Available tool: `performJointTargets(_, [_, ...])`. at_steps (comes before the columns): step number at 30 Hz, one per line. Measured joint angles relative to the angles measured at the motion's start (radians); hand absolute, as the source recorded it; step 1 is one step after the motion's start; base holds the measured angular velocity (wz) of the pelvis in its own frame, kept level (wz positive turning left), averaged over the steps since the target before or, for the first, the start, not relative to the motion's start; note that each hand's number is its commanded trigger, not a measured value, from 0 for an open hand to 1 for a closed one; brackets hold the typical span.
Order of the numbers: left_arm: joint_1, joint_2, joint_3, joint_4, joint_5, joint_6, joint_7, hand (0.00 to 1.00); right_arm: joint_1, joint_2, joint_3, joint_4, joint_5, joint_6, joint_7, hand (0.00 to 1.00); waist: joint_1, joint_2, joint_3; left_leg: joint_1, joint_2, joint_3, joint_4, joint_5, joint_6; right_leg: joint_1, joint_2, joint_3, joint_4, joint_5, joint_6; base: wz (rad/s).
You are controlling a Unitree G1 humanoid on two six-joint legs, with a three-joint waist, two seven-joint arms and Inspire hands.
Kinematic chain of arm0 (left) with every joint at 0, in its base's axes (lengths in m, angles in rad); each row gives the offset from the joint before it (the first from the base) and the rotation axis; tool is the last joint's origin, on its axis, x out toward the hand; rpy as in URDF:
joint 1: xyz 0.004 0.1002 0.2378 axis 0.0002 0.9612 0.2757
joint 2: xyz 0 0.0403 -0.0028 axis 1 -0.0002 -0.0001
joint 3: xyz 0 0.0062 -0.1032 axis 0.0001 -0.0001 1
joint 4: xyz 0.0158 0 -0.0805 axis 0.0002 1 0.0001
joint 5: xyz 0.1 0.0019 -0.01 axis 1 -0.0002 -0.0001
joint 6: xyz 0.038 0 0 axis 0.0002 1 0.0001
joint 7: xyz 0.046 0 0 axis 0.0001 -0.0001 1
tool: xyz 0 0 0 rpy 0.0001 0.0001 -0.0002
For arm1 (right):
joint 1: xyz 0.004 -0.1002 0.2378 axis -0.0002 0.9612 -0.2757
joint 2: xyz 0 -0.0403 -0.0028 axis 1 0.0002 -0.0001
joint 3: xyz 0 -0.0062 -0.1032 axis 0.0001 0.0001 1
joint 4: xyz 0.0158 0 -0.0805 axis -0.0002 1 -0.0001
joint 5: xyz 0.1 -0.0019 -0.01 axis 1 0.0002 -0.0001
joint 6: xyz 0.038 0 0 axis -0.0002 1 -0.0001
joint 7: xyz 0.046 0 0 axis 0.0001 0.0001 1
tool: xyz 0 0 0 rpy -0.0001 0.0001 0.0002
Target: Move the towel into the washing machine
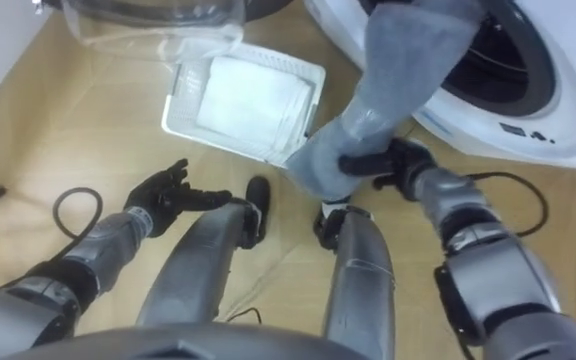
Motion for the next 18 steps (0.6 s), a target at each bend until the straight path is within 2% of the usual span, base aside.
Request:
performJointTargets(1, [0.000, 0.009, 0.002, 0.000, 0.000, 0.004, -0.001, 0.00, -0.008, -0.014, -0.014, 0.000, 0.032, 0.013, 0.020, 1.00, -0.001, -0.006, -0.0007, -0.004, -0.007, -0.001, -0.002, 0.001, 0.001, -0.005, -0.004, 0.000, 0.008, -0.002, 0.001, 0.10])
performJointTargets(4, [0.005, 0.019, 0.002, -0.002, -0.001, 0.005, -0.001, 0.00, -0.032, -0.047, -0.049, 0.022, 0.156, 0.032, 0.054, 1.00, -0.001, -0.015, -0.0026, -0.013, -0.007, -0.004, 0.000, 0.002, 0.004, -0.010, -0.007, 0.002, 0.012, 0.000, 0.005, 0.06])
performJointTargets(7, [0.012, 0.019, 0.002, -0.001, -0.001, 0.012, -0.002, 0.00, -0.049, -0.070, -0.074, 0.033, 0.335, 0.056, 0.080, 1.00, -0.003, -0.020, -0.0041, -0.012, -0.013, -0.003, -0.002, 0.006, 0.009, -0.011, -0.017, -0.003, 0.023, 0.001, 0.005, 0.05])
performJointTargets(11, [0.023, 0.029, 0.010, -0.001, -0.001, 0.017, -0.002, 0.00, -0.070, -0.087, -0.137, 0.031, 0.473, 0.069, 0.094, 1.00, -0.009, -0.026, -0.0057, -0.012, -0.024, -0.003, 0.000, 0.007, 0.012, -0.012, -0.023, -0.002, 0.029, 0.001, 0.006, 0.01])
performJointTargets(13, [0.040, 0.048, 0.017, -0.006, -0.007, 0.018, -0.001, 0.00, -0.086, -0.095, -0.177, 0.027, 0.570, 0.077, 0.094, 1.00, -0.013, -0.036, -0.0110, -0.012, -0.026, 0.002, 0.001, 0.008, 0.012, -0.014, -0.024, 0.000, 0.032, 0.001, 0.006, 0.00])
performJointTargets(17, [0.063, 0.064, 0.022, -0.011, -0.022, 0.026, 0.013, 0.00, -0.121, -0.111, -0.194, 0.015, 0.734, 0.088, 0.093, 1.00, -0.022, -0.055, -0.0191, -0.012, -0.024, 0.012, 0.002, 0.008, 0.013, -0.021, -0.023, 0.009, 0.030, 0.003, 0.007, -0.05])
performJointTargets(18, [0.068, 0.064, 0.022, -0.010, -0.022, 0.028, 0.017, 0.00, -0.121, -0.111, -0.207, -0.008, 0.777, 0.090, 0.092, 0.62, -0.024, -0.059, -0.0215, -0.011, -0.024, 0.013, 0.003, 0.008, 0.013, -0.021, -0.022, 0.009, 0.030, 0.003, 0.007, 0.00])
